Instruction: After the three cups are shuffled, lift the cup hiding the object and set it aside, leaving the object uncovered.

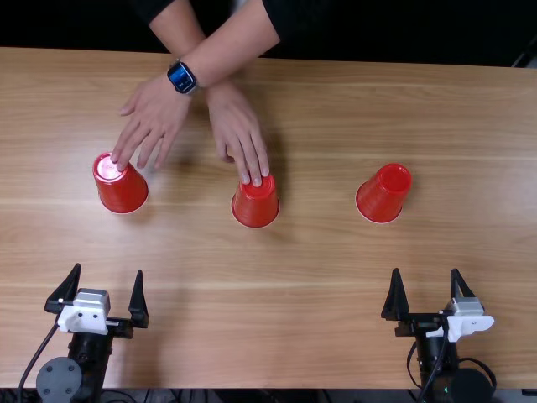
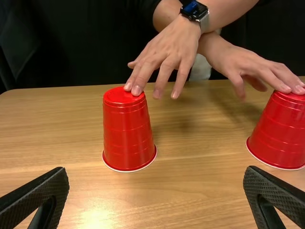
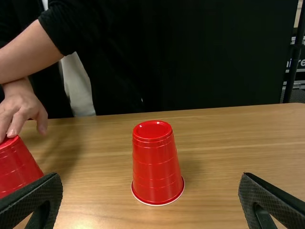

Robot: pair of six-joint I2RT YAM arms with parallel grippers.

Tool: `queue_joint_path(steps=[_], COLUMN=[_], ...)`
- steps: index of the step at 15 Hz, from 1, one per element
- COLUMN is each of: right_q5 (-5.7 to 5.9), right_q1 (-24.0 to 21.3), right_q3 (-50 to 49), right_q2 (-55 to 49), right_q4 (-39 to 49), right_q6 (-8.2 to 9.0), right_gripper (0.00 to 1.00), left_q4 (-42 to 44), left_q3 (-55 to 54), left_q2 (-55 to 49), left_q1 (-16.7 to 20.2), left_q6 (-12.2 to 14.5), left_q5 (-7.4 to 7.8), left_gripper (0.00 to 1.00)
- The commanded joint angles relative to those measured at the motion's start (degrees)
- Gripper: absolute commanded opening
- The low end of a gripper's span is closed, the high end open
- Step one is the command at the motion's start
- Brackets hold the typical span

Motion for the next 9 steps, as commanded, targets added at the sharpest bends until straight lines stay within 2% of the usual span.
queue_joint_path(steps=[1,6,9], right_q5=[0.16,0.16,0.16], right_q1=[-0.6,-0.6,-0.5], right_q3=[-0.3,-0.3,-0.3], right_q2=[-0.7,-0.7,-0.7], right_q4=[0.1,0.1,0.1], right_q6=[0.18,0.18,0.18], right_gripper=[1.0,1.0,1.0], left_q4=[-1.6,-1.4,-1.4], left_q3=[-1.0,-1.0,-1.0], left_q2=[-0.6,-0.6,-0.6], left_q1=[-0.2,-0.2,-0.3], left_q6=[0.3,0.3,0.3], left_q5=[0.86,1.28,0.97], left_gripper=[1.0,1.0,1.0])
